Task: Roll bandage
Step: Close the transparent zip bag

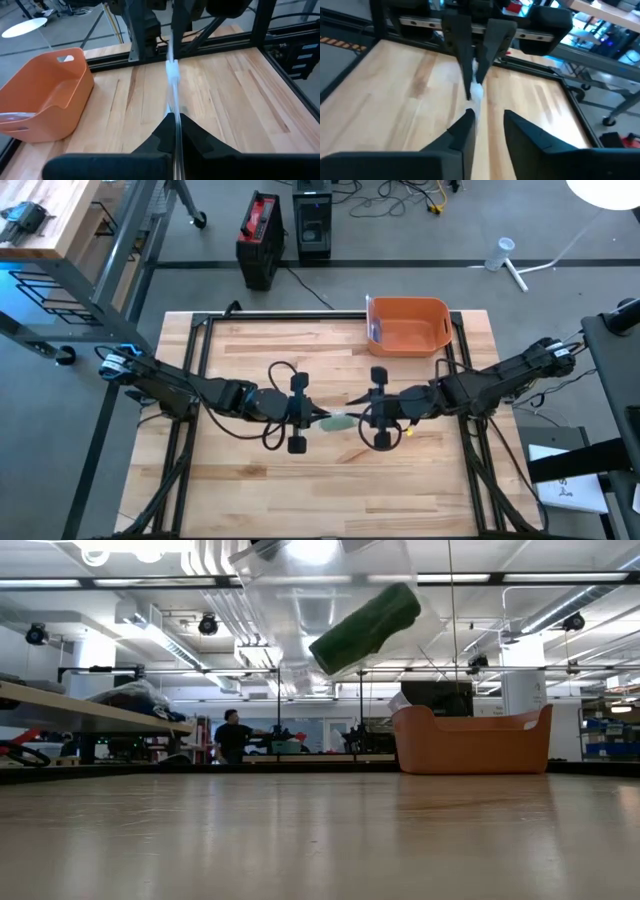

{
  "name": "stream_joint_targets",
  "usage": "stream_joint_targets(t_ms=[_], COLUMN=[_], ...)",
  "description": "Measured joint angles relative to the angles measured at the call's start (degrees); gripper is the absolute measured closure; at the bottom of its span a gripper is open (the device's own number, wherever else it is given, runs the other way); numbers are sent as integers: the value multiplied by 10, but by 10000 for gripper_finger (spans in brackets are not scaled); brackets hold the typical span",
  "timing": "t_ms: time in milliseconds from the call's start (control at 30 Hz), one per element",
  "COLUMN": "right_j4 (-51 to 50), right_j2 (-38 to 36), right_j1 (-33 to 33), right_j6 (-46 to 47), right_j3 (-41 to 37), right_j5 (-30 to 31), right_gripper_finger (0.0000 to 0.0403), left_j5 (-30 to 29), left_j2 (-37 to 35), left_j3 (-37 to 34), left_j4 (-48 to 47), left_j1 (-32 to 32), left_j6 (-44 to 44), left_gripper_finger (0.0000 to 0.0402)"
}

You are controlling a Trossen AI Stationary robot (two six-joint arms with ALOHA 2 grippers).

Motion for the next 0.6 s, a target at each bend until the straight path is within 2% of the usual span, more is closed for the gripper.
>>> stream_joint_targets(t_ms=[100,233,433,533,600], right_j4=[3,7,10,25,32], right_j2=[0,0,0,0,0], right_j1=[0,0,0,0,0], right_j6=[0,-10,-15,-20,-32], right_j3=[0,0,0,0,0], right_j5=[-5,-8,-36,-36,-36], right_gripper_finger=[299,310,356,390,398], left_j5=[0,0,0,23,33], left_j2=[0,0,0,0,1], left_j3=[0,0,0,0,0], left_j4=[0,1,14,13,13], left_j1=[-1,-1,-1,-1,-1], left_j6=[0,-2,-2,-2,-3], left_gripper_finger=[401,401,401,401,401])
